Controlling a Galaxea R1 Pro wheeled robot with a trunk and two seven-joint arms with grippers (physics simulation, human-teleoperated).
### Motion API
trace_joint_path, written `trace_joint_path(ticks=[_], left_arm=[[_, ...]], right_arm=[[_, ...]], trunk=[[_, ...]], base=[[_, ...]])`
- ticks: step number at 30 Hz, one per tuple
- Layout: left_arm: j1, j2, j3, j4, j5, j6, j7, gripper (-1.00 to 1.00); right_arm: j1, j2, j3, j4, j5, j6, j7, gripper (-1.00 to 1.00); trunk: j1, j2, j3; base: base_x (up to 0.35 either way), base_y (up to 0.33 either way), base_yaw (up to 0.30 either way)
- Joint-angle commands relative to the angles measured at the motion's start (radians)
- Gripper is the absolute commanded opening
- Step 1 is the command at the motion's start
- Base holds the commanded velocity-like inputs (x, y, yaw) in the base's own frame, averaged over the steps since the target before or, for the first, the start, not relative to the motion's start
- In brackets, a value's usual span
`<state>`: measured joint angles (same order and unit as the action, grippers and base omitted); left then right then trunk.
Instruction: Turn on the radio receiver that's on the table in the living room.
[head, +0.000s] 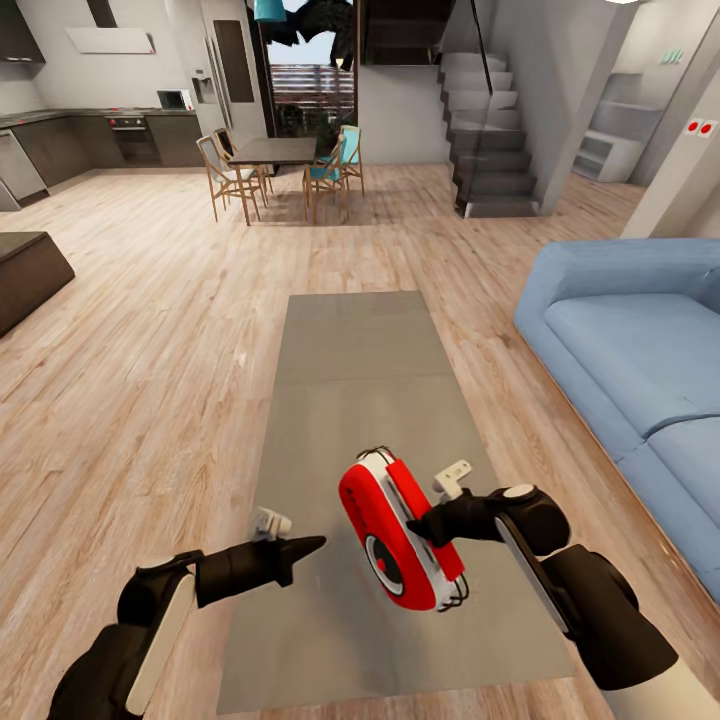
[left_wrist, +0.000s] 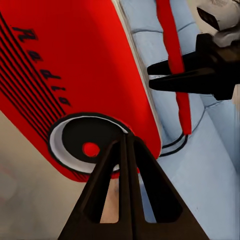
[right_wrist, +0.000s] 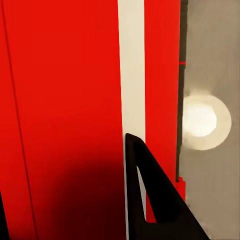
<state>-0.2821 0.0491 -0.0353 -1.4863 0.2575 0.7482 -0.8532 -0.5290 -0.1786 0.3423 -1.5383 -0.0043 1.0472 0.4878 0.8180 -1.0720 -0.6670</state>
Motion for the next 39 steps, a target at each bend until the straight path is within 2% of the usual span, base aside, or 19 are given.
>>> trace_joint_path(ticks=[1,5,11,22,28,39], left_arm=[[-0.006,-0.008,0.000,0.007,-0.004,0.000,0.001,-1.00],[-0.023,-0.023,0.000,0.036,-0.014,0.000,0.001,-1.00],[-0.028,-0.027,-0.001,0.079,-0.019,-0.004,0.001,-1.00],[-0.029,-0.028,-0.002,0.172,-0.021,-0.074,0.001,-1.00],[-0.029,-0.028,-0.002,0.226,-0.020,-0.142,0.001,-1.00],[-0.047,-0.034,-0.006,0.272,-0.020,-0.155,0.005,-1.00]], right_arm=[[0.000,0.003,0.000,0.000,0.000,0.000,0.010,-1.00],[0.000,0.007,0.000,-0.005,0.000,0.000,0.037,-1.00],[0.000,0.008,0.000,-0.006,0.000,0.000,0.045,-1.00],[0.000,0.007,0.000,-0.006,0.000,0.000,0.045,-1.00],[0.000,0.008,0.001,-0.006,0.000,0.000,0.045,-1.00],[0.000,0.011,0.001,-0.006,0.000,0.000,0.046,-1.00]], trunk=[[0.000,0.000,0.000],[0.000,0.000,0.000],[0.000,0.000,0.000],[0.000,0.000,0.000],[0.000,0.000,0.000],[0.000,0.000,0.000]], base=[[0.000,0.000,0.000],[0.000,0.000,0.000],[0.000,0.000,0.000],[0.000,0.000,0.000],[0.000,0.000,0.000],[0.000,0.000,0.000]])
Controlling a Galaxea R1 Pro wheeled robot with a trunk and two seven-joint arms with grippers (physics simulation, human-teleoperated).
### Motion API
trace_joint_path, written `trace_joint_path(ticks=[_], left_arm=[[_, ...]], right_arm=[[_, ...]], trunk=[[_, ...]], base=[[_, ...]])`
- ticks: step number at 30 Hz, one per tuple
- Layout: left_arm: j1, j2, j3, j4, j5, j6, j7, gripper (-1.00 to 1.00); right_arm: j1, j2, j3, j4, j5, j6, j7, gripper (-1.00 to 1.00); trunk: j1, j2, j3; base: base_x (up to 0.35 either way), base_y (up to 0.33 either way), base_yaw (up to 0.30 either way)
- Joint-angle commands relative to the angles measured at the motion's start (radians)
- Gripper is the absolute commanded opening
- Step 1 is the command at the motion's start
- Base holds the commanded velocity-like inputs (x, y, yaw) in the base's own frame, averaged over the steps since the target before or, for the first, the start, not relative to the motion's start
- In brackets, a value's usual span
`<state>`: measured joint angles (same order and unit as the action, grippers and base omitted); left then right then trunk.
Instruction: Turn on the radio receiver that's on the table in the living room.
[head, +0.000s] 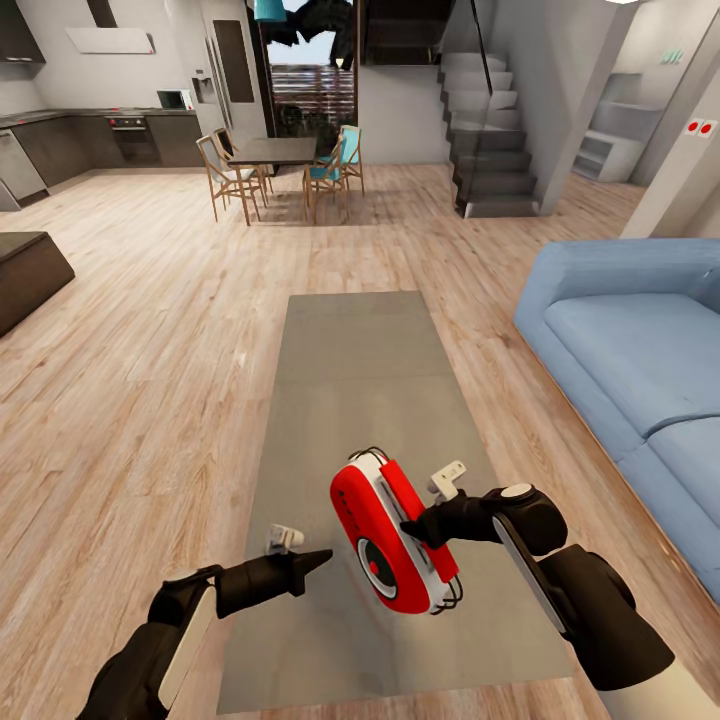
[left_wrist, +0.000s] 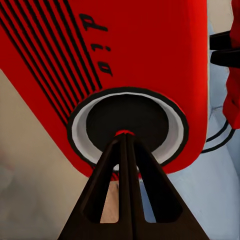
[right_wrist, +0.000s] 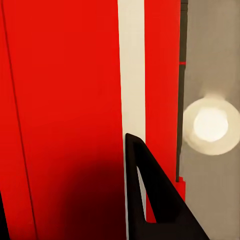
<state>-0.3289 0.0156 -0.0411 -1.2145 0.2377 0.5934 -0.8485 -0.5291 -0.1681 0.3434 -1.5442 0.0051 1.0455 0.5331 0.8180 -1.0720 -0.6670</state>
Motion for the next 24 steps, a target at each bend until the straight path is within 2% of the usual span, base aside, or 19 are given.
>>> trace_joint_path(ticks=[1,7,13,19,24], left_arm=[[-0.003,-0.005,-0.001,0.009,0.000,-0.002,0.001,-1.00],[-0.014,-0.036,-0.003,0.041,-0.001,-0.026,0.004,-1.00],[-0.027,-0.043,-0.003,0.086,-0.001,-0.037,0.005,-1.00],[-0.045,-0.058,-0.003,0.156,-0.001,-0.088,0.005,-1.00],[-0.061,-0.064,-0.004,0.198,-0.001,-0.100,0.005,-1.00]], right_arm=[[0.000,0.000,0.000,0.000,-0.010,0.002,0.000,-1.00],[0.000,0.003,0.000,0.000,-0.010,0.002,0.001,-1.00],[0.000,0.005,0.000,0.000,-0.010,0.002,0.001,-1.00],[0.000,0.007,0.000,0.000,-0.010,0.002,0.001,-1.00],[0.000,0.007,0.000,0.000,-0.010,0.002,0.001,-1.00]], trunk=[[0.000,0.000,0.000],[0.000,0.000,0.000],[0.000,0.000,0.000],[0.000,0.000,0.000],[0.000,0.000,0.000]], base=[[0.000,0.000,0.000],[0.000,0.000,0.000],[0.000,0.000,0.000],[0.000,0.000,0.000],[0.000,0.000,0.000]])
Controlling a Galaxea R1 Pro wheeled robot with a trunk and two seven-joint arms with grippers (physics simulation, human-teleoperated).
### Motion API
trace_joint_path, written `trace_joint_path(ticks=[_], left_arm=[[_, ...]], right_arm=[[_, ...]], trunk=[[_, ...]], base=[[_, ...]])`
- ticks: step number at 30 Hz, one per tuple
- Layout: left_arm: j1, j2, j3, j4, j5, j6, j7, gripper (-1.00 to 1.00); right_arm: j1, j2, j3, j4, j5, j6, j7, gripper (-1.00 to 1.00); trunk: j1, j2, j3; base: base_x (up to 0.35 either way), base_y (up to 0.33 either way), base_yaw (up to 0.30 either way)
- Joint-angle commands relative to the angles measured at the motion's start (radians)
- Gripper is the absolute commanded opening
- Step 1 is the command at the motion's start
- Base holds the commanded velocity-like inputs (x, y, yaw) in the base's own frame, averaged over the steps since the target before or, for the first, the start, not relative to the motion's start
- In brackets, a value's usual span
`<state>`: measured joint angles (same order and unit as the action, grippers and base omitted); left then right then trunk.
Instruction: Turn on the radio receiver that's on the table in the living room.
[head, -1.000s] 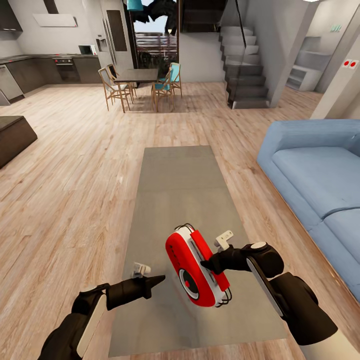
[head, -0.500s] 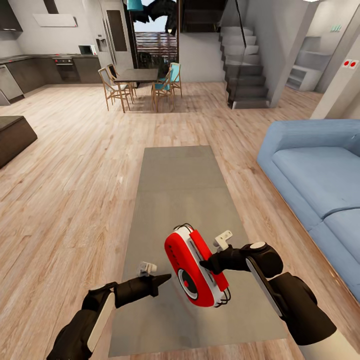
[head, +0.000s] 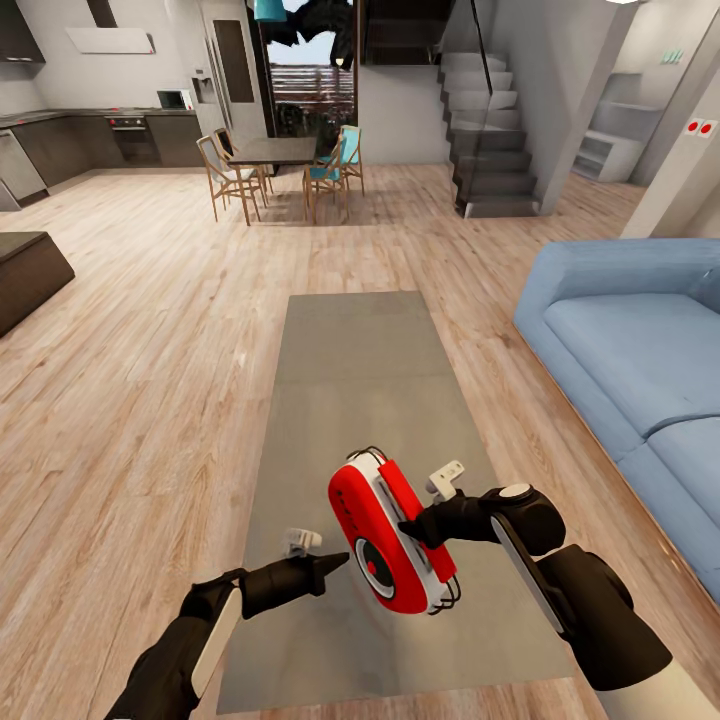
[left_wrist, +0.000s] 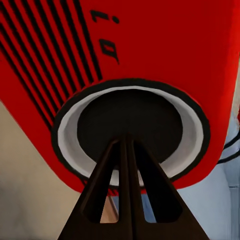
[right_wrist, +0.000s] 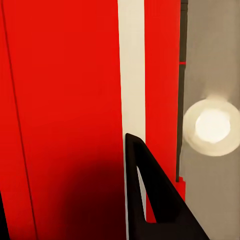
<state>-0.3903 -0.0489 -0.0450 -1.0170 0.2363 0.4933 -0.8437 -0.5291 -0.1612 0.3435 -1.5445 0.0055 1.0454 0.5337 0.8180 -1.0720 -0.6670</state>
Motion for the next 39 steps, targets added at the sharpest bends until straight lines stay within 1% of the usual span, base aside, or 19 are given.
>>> trace_joint_path(ticks=[1,3,6,8,9,10,16,22,31,39], left_arm=[[-0.002,-0.001,0.000,0.006,0.000,-0.003,0.000,-1.00],[-0.004,-0.001,0.000,0.012,-0.001,-0.008,0.000,-1.00],[-0.005,-0.004,0.000,0.025,-0.023,-0.012,0.000,-1.00],[-0.005,-0.013,0.000,0.039,-0.053,-0.020,0.000,-1.00],[-0.005,-0.032,0.000,0.060,-0.080,-0.042,0.000,-1.00],[-0.005,-0.036,0.000,0.064,-0.084,-0.046,0.000,-1.00],[-0.005,-0.045,0.000,0.087,-0.090,-0.062,0.000,-1.00],[-0.005,-0.046,0.000,0.100,-0.089,-0.083,0.000,-1.00],[-0.007,-0.047,0.000,0.101,-0.089,-0.087,0.000,-1.00],[-0.013,-0.070,-0.001,0.103,-0.090,-0.087,0.000,-1.00]], right_arm=[[0.000,0.000,0.000,0.000,-0.010,0.002,0.000,-1.00],[0.000,0.000,0.000,0.000,-0.010,0.002,0.000,-1.00],[0.000,0.000,0.000,0.001,-0.010,0.002,0.000,-1.00],[0.000,0.000,0.001,0.001,-0.010,0.002,-0.001,-1.00],[0.000,0.000,0.001,0.001,-0.010,0.002,0.000,-1.00],[0.000,0.000,0.002,0.001,-0.010,0.002,0.000,-1.00],[0.000,0.000,0.002,0.001,-0.010,0.002,0.000,-1.00],[0.000,0.000,0.002,0.001,-0.010,0.002,-0.001,-1.00],[0.000,0.000,0.003,0.001,-0.010,0.002,0.000,-1.00],[0.000,0.006,0.004,0.001,-0.012,0.002,0.000,-1.00]], trunk=[[0.000,0.000,0.000],[0.000,0.000,0.000],[0.000,0.000,0.000],[0.000,0.000,0.000],[0.000,0.000,0.000],[0.000,0.000,0.000],[0.000,0.000,0.000],[0.000,0.000,0.000],[0.000,0.000,0.000],[0.000,0.000,0.000]], base=[[0.000,0.000,0.000],[0.000,0.000,0.000],[0.000,0.000,0.000],[0.000,0.000,0.000],[0.000,0.000,0.000],[0.000,0.000,0.000],[0.000,0.000,0.000],[0.000,0.000,0.000],[0.000,0.000,0.000],[0.000,0.000,0.000]])
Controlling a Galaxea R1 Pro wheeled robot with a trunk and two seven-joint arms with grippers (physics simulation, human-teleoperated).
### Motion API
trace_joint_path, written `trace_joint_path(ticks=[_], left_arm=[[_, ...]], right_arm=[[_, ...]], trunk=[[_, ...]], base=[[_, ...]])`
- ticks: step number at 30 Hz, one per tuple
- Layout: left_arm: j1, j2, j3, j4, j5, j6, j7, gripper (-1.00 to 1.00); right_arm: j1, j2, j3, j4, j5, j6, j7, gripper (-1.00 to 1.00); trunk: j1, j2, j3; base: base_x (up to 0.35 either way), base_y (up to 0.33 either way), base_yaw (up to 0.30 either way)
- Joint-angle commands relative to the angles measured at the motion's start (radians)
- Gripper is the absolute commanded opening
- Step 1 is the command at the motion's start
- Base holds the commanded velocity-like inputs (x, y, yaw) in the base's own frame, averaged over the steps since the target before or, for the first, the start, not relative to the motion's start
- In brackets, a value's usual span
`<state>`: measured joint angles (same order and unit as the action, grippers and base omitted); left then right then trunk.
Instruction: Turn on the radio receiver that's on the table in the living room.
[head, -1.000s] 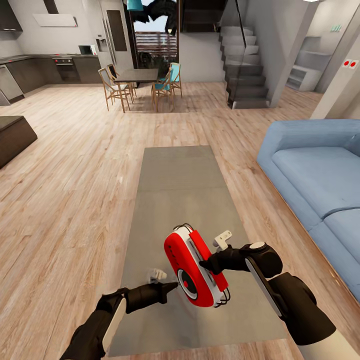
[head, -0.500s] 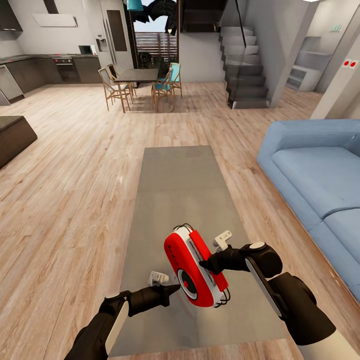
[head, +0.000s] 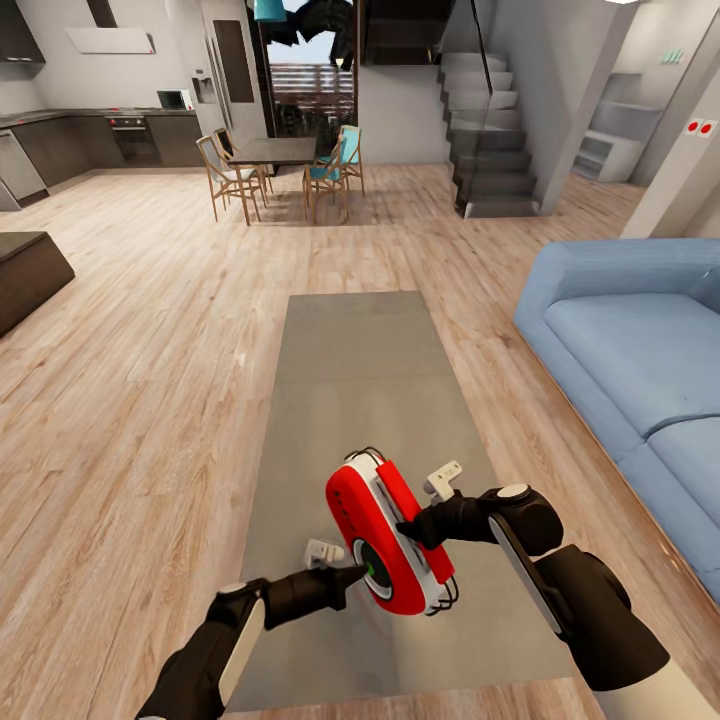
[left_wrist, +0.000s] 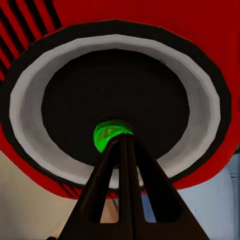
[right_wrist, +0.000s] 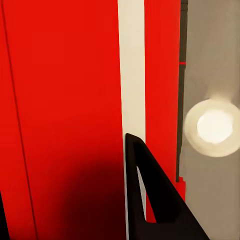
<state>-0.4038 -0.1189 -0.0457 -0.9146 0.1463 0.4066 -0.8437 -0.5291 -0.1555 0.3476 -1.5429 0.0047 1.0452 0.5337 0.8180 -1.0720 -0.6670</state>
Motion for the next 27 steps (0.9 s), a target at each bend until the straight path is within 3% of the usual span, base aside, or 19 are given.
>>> trace_joint_path(ticks=[1,8,17,27], left_arm=[[-0.004,-0.001,0.000,0.002,0.000,0.000,0.000,-1.00],[-0.022,-0.008,0.001,0.040,0.000,-0.005,0.000,-1.00],[-0.027,-0.010,0.000,0.055,-0.001,-0.027,0.000,-1.00],[-0.027,-0.008,0.000,0.047,0.000,-0.027,-0.008,-1.00]], right_arm=[[0.000,0.000,0.000,0.000,-0.011,0.002,0.000,-1.00],[0.000,0.001,0.001,0.000,-0.011,0.002,0.002,-1.00],[0.000,0.002,0.043,0.000,-0.007,0.002,0.000,-1.00],[0.000,0.000,0.043,0.002,0.008,0.002,-0.011,-1.00]], trunk=[[0.000,0.000,0.000],[0.000,0.000,0.000],[0.000,0.000,0.000],[0.000,0.000,0.000]], base=[[0.000,0.000,0.000],[0.000,0.000,0.000],[0.000,0.000,0.000],[0.000,0.000,0.000]])
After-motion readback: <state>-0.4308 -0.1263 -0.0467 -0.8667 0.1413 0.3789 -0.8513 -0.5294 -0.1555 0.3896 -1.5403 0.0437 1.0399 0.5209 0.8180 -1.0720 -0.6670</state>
